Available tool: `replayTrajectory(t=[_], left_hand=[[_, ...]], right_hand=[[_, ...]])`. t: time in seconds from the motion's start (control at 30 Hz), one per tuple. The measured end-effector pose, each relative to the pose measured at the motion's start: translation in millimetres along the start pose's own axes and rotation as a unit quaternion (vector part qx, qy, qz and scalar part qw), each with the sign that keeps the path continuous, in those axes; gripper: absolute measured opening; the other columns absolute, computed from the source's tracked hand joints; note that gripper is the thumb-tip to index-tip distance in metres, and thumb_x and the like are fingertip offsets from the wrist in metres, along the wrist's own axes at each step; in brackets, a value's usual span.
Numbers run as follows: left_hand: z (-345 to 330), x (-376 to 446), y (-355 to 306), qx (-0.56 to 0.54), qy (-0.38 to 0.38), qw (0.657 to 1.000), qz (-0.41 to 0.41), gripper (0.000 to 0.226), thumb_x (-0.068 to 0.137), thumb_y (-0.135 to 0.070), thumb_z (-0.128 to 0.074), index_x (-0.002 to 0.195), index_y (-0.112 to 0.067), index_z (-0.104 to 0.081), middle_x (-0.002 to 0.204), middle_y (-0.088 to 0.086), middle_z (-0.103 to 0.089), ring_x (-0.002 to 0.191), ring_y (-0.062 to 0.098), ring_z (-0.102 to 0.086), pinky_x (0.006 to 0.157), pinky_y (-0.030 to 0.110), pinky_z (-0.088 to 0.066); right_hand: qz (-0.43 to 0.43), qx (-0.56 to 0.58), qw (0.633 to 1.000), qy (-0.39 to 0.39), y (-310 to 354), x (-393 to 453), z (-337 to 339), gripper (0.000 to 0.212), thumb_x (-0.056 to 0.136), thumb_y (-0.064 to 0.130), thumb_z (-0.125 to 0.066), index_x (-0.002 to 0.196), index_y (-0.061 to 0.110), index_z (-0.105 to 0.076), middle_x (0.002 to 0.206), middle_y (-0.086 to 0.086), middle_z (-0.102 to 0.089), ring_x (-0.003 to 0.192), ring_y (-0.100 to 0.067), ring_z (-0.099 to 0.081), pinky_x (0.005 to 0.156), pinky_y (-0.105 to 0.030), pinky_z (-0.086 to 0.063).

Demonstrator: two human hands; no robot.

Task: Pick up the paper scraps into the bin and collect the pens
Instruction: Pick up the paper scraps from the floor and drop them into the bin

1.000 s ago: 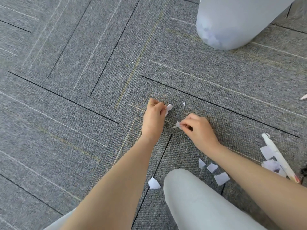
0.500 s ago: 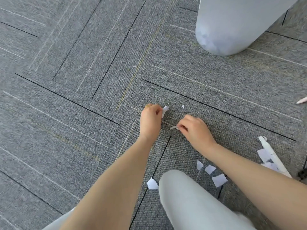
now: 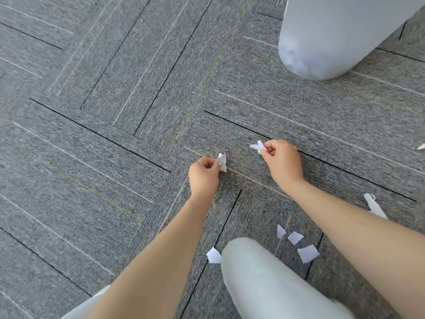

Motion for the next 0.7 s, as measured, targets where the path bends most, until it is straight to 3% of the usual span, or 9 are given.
replayTrajectory(t=[0.13,0.27,0.43,0.53,0.6,0.7], left_hand=[[0.9,1.0,-0.9,0.003,0.004,1.000,0.002,0.022,0.090,-0.013,-0.055,0.070,-0.020,-0.056,0.058,-0.005,-0.052,0.042,0.005,-0.036,0.035,0.014,-0.027],[0.9,0.9,-4.4,0.019,0.008,1.000,-0.002,0.012,0.090,-0.013,-0.055,0.080,-0.014,-0.060,0.059,-0.004,-0.052,0.042,0.006,-0.035,0.031,0.011,-0.025],[4.4,1.4,-3.0,0.015,0.030,0.999,0.013,0.013,0.091,-0.013,-0.054,0.079,-0.015,-0.060,0.057,-0.003,-0.050,0.041,0.007,-0.034,0.031,0.014,-0.026],[5.6,1.3,-0.5,0.010,0.025,1.000,0.006,0.012,0.090,-0.013,-0.055,0.081,-0.012,-0.062,0.056,-0.003,-0.049,0.041,0.007,-0.032,0.031,0.013,-0.024],[5.5,0.3,0.9,0.008,0.027,1.000,0.001,0.015,0.090,-0.012,-0.054,0.075,-0.013,-0.060,0.055,-0.003,-0.047,0.041,0.008,-0.030,0.031,0.012,-0.022],[6.6,-0.6,2.3,0.013,0.025,1.000,-0.003,0.020,0.089,-0.011,-0.055,0.070,-0.016,-0.057,0.054,-0.003,-0.046,0.042,0.008,-0.029,0.033,0.014,-0.023]], right_hand=[[0.044,-0.050,0.997,0.026,0.5,0.5,1.9,0.018,0.092,0.020,-0.053,0.100,0.010,-0.065,0.086,-0.001,-0.056,0.071,-0.018,-0.052,0.063,-0.036,-0.049],[0.056,-0.113,0.990,0.061,7.0,7.0,-0.5,0.017,0.095,0.017,-0.047,0.096,0.007,-0.060,0.091,-0.005,-0.054,0.070,-0.018,-0.048,0.058,-0.031,-0.037],[-0.029,0.012,0.998,0.050,-2.9,0.2,16.2,0.022,0.095,0.017,-0.044,0.079,0.004,-0.053,0.069,-0.005,-0.048,0.051,-0.014,-0.035,0.046,-0.026,-0.025],[-0.049,0.040,0.997,0.047,-17.6,-28.1,28.4,0.026,0.096,0.019,-0.043,0.078,0.003,-0.052,0.063,-0.005,-0.045,0.050,-0.015,-0.032,0.045,-0.025,-0.024],[-0.054,0.020,0.996,0.065,-26.7,-48.3,28.5,0.025,0.095,0.019,-0.044,0.073,0.008,-0.049,0.063,-0.001,-0.044,0.052,-0.016,-0.035,0.047,-0.024,-0.024],[-0.050,-0.006,0.997,0.063,-35.5,-65.2,22.5,0.013,0.092,0.018,-0.051,0.082,0.014,-0.058,0.072,0.000,-0.054,0.062,-0.016,-0.047,0.051,-0.026,-0.033]])
Point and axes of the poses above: each hand's wrist, its own x-axis towards the middle knuckle, its own z-axis out of the back of the hand, y = z × x, the point moved 2 cm from there along x, towards the middle knuckle
